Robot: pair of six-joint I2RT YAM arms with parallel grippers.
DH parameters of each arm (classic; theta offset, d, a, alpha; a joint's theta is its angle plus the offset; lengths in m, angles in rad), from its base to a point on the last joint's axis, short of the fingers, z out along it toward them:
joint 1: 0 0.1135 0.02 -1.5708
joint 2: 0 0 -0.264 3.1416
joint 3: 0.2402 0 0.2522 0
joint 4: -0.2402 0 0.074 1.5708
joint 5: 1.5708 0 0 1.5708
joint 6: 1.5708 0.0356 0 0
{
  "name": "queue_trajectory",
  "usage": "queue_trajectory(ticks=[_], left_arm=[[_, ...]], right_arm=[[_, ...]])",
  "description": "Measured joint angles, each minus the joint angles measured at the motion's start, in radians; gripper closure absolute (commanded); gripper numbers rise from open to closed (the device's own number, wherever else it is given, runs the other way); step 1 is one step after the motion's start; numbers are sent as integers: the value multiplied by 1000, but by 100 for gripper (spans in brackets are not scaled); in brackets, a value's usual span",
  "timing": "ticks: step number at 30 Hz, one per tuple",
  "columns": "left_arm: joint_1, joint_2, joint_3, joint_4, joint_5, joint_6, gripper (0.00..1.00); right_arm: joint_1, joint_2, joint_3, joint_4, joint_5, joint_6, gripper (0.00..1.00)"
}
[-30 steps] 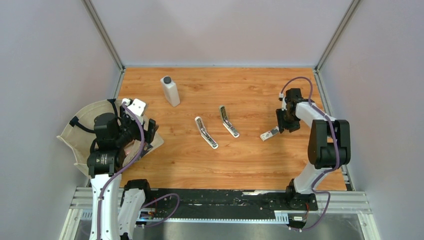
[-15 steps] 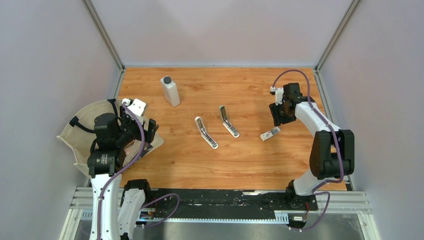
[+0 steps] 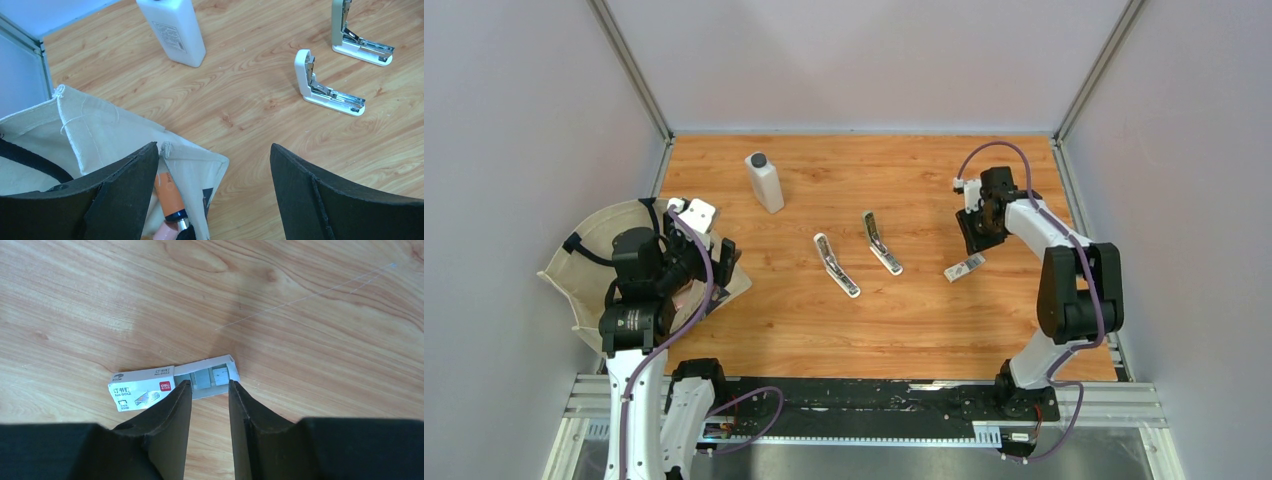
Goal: Load the staples into the stapler
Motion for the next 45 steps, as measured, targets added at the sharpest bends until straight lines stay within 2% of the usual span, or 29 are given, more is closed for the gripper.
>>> queue_trajectory(ticks=[22, 27, 32, 35, 41, 45], left_arm=[[6, 0, 0, 1, 4, 0, 10], [6, 0, -3, 3, 7, 0, 10], [7, 0, -6, 8, 7, 0, 10], [7, 0, -6, 8, 7, 0, 10], [7, 0, -6, 8, 7, 0, 10], [7, 0, -6, 9, 7, 0, 10]], right_arm=[[10, 53, -23, 1, -1, -39, 64], [11, 61, -31, 0, -5, -43, 60], [10, 72, -32, 0, -13, -48, 49], [10, 72, -34, 0, -21, -54, 47], [11, 72, -34, 0, -35, -63, 46], [10, 72, -35, 1, -42, -70, 52]])
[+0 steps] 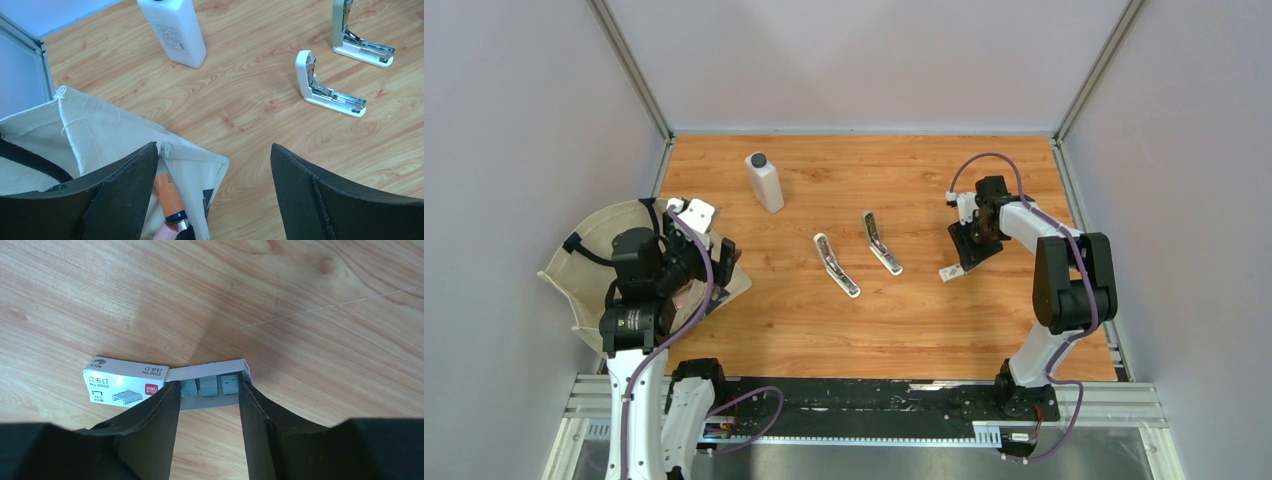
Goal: Load the staples into the stapler
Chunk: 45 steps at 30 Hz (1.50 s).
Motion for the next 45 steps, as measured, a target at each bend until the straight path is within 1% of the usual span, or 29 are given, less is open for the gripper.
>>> queue_trajectory(ticks=[1, 3, 5, 9, 12, 21, 24, 31, 45], left_arm=[[0, 0, 0, 0, 0, 0, 10], [0, 0, 0, 0, 0, 0, 10], [0, 0, 0, 0, 0, 0, 10], [1, 0, 0, 0, 0, 0, 10], [2, 0, 0, 0, 0, 0, 10], [5, 0, 0, 0, 2, 0, 10], [5, 0, 0, 0, 3, 0, 10], [5, 0, 0, 0, 3, 0, 10], [7, 0, 0, 1, 4, 0, 9]], right_arm=[[0, 0, 0, 0, 0, -2, 54], [0, 0, 0, 0, 0, -5, 56], [0, 0, 0, 0, 0, -6, 56], [0, 0, 0, 0, 1, -6, 51], [0, 0, 0, 0, 0, -6, 49], [4, 4, 0, 1, 3, -9, 53], [13, 5, 0, 2, 19, -11, 57], [38, 5, 0, 1, 56, -11, 61], [47, -15, -18, 23, 56, -10, 59]])
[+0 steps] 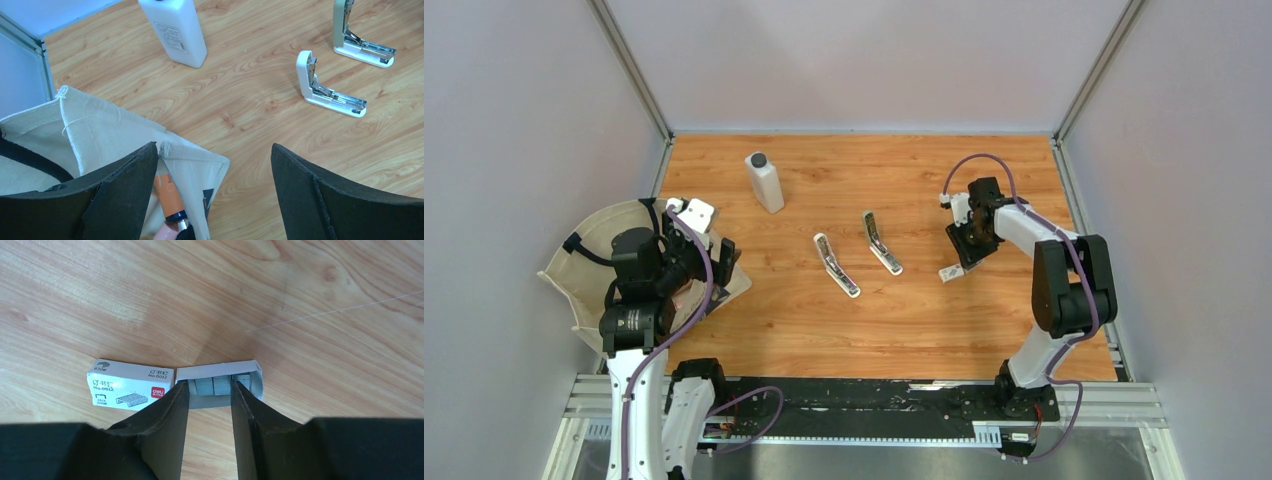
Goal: Load the staples into the stapler
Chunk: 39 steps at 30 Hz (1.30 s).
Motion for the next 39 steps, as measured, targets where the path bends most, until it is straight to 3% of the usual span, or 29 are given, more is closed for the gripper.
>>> queue_trajectory(ticks=[12, 19, 30, 39], left_arm=[[6, 0, -5, 10, 1, 0, 9], [7, 0, -7, 11, 4, 0, 9], [13, 0, -7, 11, 8, 0, 9], [15, 0, -7, 11, 8, -1, 9]], right_arm=[[1, 3, -6, 10, 7, -2, 56], [1, 8, -2, 11, 17, -1, 47], [1, 14, 2, 14, 26, -1, 51], [1, 33, 24, -8, 25, -1, 47]])
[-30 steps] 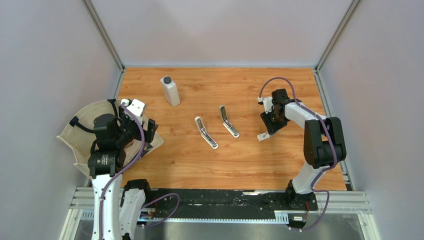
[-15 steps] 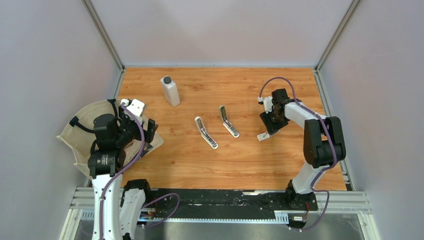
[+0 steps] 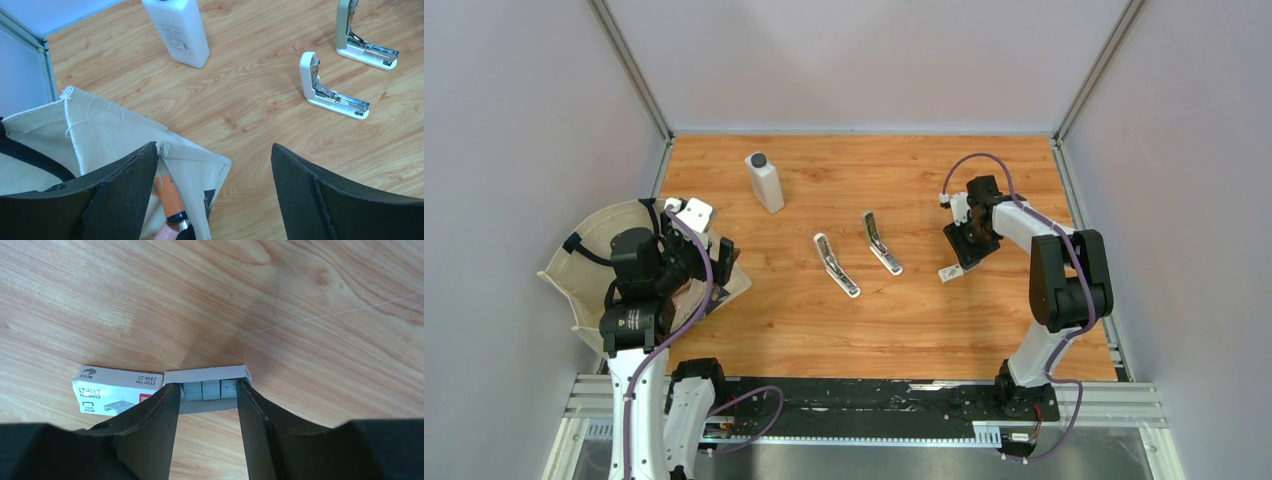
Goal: Load the staples into the stapler
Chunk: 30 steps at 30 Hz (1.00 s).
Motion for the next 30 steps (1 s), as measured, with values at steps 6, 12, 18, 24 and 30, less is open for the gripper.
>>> queue_trajectory(ticks=[6, 12, 18, 24, 30], left_arm=[[3, 0, 0, 0, 0, 0, 9], [4, 0, 0, 0, 0, 0, 9], [5, 0, 0, 0, 0, -3, 9], [8, 2, 0, 1, 1, -3, 9], [10, 3, 0, 3, 4, -3, 9]], right_arm=[[-2, 3, 5, -10, -21, 0, 42], [-2, 3, 6, -10, -20, 1, 50], [-3, 3, 6, -9, -13, 0, 62], [-6, 6, 9, -7, -8, 1, 63], [-6, 6, 9, -6, -5, 1, 65]])
